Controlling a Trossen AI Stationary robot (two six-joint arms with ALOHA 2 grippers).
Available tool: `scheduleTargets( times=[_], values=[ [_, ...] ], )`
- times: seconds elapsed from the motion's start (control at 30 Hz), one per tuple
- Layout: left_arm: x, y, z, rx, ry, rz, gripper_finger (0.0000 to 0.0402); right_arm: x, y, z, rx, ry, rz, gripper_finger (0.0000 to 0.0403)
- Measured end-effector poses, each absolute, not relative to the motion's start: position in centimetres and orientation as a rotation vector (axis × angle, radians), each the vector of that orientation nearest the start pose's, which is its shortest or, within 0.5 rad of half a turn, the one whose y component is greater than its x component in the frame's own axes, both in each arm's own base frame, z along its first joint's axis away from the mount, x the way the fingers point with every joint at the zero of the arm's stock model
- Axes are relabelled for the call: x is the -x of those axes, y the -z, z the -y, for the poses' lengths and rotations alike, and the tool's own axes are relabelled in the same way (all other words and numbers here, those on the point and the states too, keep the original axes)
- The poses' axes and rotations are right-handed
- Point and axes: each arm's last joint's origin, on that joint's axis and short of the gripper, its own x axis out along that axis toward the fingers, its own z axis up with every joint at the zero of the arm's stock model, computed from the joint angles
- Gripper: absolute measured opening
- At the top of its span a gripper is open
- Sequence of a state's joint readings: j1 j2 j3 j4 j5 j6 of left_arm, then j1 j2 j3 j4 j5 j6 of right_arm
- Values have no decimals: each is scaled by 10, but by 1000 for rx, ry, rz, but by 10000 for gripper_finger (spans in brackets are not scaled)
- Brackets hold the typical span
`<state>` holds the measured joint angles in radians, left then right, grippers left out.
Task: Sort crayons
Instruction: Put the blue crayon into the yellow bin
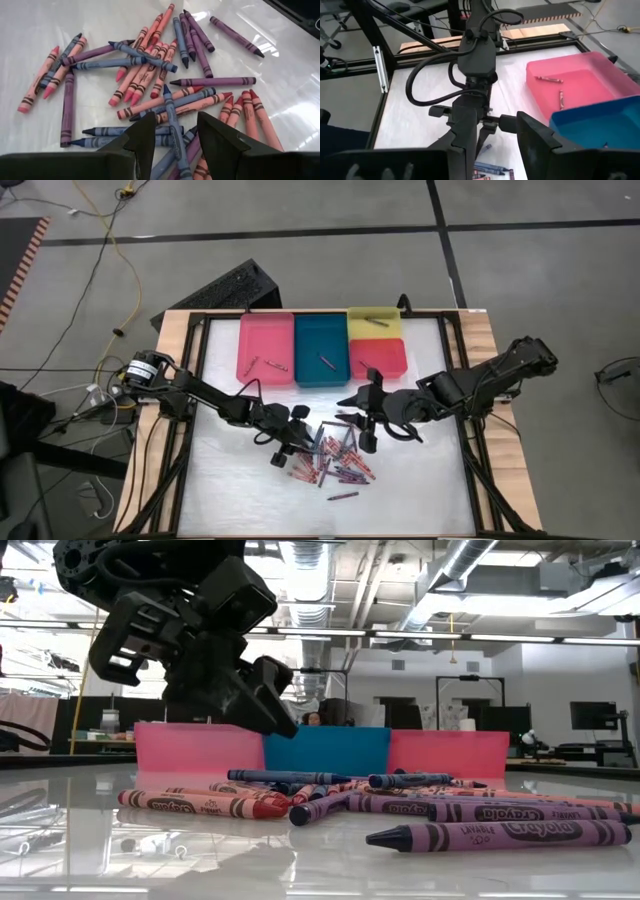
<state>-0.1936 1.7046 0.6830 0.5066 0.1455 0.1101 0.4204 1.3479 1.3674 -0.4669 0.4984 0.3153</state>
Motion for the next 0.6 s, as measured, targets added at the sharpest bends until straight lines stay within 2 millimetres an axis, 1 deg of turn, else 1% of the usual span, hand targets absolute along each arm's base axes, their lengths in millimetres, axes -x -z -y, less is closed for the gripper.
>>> scheduleTargets(
  times=[0.4, 0.6],
  values=[
    [-312, -141, 66, -118, 366, -490, 134, -270, -386, -107, -122, 136, -380, 133],
    [-308, -135, 66, -181, 263, -563, 134, -270, -386, -107, -106, 133, -381, 133]
  ],
)
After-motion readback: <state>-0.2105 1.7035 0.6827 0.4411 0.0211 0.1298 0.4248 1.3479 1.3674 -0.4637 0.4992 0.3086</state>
